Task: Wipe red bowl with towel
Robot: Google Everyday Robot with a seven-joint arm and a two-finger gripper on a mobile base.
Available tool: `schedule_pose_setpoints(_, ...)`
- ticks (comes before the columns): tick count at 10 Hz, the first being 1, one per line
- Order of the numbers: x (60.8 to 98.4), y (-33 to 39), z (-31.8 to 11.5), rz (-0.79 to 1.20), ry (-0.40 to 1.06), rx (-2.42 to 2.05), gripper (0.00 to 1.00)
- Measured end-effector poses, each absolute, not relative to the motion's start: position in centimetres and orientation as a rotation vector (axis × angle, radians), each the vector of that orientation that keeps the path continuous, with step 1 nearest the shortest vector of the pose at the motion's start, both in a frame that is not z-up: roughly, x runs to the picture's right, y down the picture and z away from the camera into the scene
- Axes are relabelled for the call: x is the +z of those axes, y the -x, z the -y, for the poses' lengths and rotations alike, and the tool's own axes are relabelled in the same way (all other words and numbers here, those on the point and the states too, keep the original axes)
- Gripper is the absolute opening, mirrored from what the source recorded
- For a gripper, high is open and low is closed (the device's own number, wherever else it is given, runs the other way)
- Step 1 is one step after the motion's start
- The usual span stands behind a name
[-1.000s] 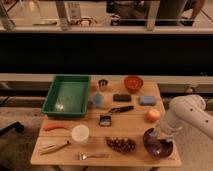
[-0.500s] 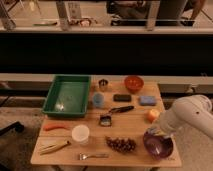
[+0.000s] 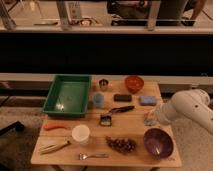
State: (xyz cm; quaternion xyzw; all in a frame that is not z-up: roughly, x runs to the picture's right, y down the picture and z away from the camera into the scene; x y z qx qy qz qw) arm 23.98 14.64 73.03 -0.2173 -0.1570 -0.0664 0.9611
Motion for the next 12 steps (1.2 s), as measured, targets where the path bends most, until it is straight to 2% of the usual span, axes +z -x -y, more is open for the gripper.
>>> schedule_pose_setpoints(12,85.8,-19.9,-0.7,0.363,0.312,-0.243,0.0)
